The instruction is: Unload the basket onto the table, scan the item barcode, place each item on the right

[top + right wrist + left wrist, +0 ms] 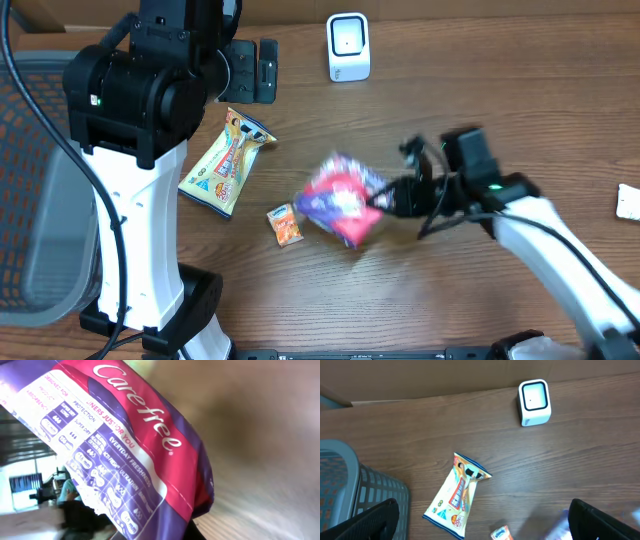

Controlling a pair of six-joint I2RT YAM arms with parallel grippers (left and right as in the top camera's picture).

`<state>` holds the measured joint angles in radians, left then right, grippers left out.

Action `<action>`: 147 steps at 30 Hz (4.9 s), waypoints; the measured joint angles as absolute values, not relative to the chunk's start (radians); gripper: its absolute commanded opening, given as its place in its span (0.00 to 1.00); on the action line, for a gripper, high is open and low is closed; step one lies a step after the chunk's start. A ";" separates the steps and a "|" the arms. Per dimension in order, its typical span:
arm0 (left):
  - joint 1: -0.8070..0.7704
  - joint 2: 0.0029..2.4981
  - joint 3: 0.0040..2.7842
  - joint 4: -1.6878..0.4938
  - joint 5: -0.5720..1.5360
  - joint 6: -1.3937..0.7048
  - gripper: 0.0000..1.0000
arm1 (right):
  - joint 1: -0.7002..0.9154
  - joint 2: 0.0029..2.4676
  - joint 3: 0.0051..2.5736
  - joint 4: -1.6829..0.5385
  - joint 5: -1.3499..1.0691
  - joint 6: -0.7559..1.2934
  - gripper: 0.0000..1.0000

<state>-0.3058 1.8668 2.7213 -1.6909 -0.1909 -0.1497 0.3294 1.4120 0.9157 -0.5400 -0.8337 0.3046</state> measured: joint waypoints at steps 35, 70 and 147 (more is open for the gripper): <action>-0.306 1.867 2.721 -1.691 -0.191 -0.149 1.00 | 0.961 1.819 0.970 -0.441 1.240 0.161 0.04; -0.306 1.869 2.720 -1.691 -0.190 -0.147 1.00 | 0.933 1.579 1.201 -0.925 0.436 0.766 1.00; -0.306 1.869 2.720 -1.691 -0.190 -0.147 1.00 | 0.611 1.311 0.526 -0.063 -0.223 0.777 0.04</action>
<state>-0.3058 1.8687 2.7201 -1.6909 -0.1902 -0.1471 0.6106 1.3109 0.5262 -0.0631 -0.2234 0.7773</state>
